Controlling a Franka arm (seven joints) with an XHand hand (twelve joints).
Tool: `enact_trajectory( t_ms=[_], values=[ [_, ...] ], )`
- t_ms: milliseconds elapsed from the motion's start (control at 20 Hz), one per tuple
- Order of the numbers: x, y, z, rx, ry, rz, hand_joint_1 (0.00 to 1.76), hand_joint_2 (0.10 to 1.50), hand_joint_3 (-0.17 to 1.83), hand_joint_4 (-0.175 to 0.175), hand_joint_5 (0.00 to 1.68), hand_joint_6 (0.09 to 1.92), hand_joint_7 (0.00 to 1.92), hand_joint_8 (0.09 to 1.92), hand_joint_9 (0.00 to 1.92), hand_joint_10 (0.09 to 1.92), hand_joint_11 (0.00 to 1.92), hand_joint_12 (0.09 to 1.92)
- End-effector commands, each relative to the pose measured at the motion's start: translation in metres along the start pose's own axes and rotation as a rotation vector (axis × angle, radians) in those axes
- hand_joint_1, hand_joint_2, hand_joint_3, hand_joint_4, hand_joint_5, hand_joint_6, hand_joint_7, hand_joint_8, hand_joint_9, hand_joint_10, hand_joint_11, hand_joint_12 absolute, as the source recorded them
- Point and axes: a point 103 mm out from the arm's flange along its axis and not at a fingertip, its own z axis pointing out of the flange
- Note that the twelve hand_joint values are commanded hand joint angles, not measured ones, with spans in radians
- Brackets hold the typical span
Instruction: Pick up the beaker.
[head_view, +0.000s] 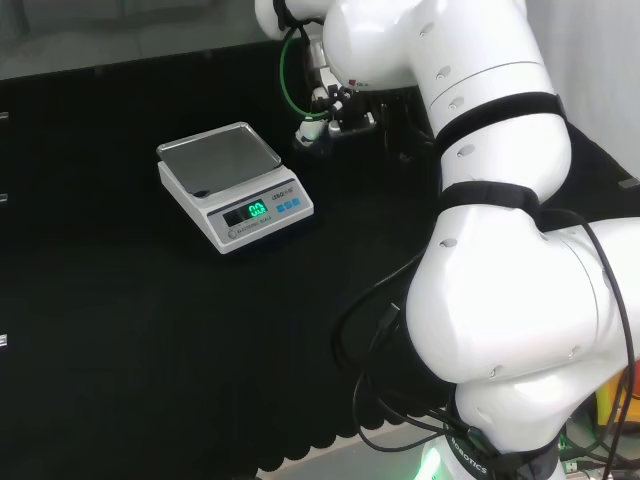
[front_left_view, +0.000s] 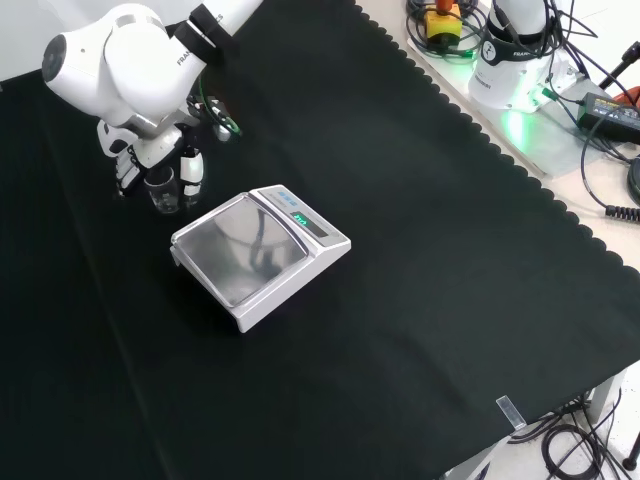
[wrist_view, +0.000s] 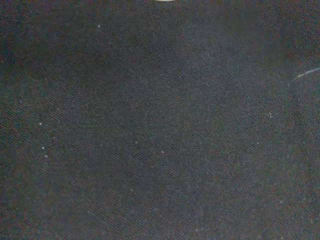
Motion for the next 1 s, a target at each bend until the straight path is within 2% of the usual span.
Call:
enact_trajectory(
  t_ms=[50, 350, 450, 600, 750, 1000],
  values=[
    [-0.004, -0.006, 0.007, -0.098, -0.023, 0.05, 0.71, 0.85, 0.4, -0.09, 0.34, 0.09, 0.47, 0.79, 0.62, 0.74, 0.74, 1.24],
    [0.006, -0.01, 0.002, -0.189, -0.052, 0.045, 0.91, 0.77, 0.61, -0.136, 0.61, 0.1, 0.78, 0.72, 1.11, 0.48, 1.19, 0.91],
    [0.008, -0.011, -0.001, -0.207, -0.056, 0.047, 0.96, 0.75, 0.63, -0.162, 0.69, 0.17, 0.9, 0.68, 1.26, 0.38, 1.34, 0.78],
    [0.011, -0.013, -0.009, -0.231, -0.061, 0.045, 1.03, 0.75, 0.63, -0.174, 0.73, 0.35, 1.07, 0.63, 1.45, 0.22, 1.52, 0.63],
    [0.013, -0.017, -0.017, -0.242, -0.052, 0.04, 1.07, 0.74, 0.62, -0.175, 0.74, 0.52, 1.17, 0.61, 1.55, 0.13, 1.63, 0.55],
    [0.017, -0.023, -0.031, -0.207, -0.065, 0.031, 1.09, 0.74, 0.62, -0.175, 0.75, 0.58, 1.22, 0.62, 1.6, 0.11, 1.68, 0.53]
  ],
)
